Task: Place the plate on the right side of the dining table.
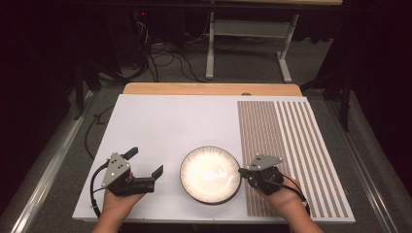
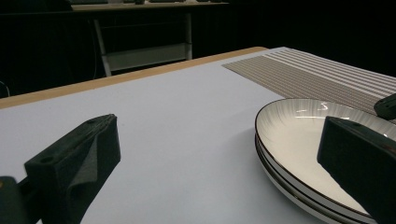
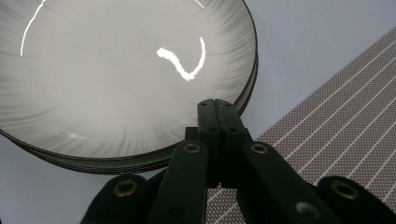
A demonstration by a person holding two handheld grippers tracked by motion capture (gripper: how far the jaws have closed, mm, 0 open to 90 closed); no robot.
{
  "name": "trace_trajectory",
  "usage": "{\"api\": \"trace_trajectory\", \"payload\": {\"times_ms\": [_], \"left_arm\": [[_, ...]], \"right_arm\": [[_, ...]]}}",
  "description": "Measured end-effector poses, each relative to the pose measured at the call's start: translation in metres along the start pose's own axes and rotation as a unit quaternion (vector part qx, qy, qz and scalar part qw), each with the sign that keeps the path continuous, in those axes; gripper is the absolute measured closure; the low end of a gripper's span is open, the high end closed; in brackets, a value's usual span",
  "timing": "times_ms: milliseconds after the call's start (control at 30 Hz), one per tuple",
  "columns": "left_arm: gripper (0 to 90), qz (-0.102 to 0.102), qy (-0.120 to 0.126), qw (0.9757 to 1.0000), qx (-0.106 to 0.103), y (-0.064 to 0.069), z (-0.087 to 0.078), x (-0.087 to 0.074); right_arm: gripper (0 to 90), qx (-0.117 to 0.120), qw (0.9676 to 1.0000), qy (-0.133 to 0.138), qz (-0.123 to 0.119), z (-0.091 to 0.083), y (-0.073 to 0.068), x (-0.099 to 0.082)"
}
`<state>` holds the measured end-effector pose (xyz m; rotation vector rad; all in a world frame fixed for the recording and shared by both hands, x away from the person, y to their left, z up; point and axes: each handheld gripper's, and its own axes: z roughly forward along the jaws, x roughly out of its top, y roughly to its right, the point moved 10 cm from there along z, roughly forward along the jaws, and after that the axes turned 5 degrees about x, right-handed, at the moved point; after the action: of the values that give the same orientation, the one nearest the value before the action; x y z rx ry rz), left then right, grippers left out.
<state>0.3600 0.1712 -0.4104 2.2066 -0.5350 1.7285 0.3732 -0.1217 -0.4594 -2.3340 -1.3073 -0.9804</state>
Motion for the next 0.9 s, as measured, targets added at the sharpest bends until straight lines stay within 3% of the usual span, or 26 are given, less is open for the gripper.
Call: {"api": "trace_trajectory", "payload": {"times_ms": [900], "left_arm": [[0.1, -0.003, 0.009, 1.0000, -0.001, -0.001, -0.004, 0.005]], "right_arm": [[90.0, 0.038, 0.9992, 0.003, 0.009, 0.011, -0.013, 0.006]]}}
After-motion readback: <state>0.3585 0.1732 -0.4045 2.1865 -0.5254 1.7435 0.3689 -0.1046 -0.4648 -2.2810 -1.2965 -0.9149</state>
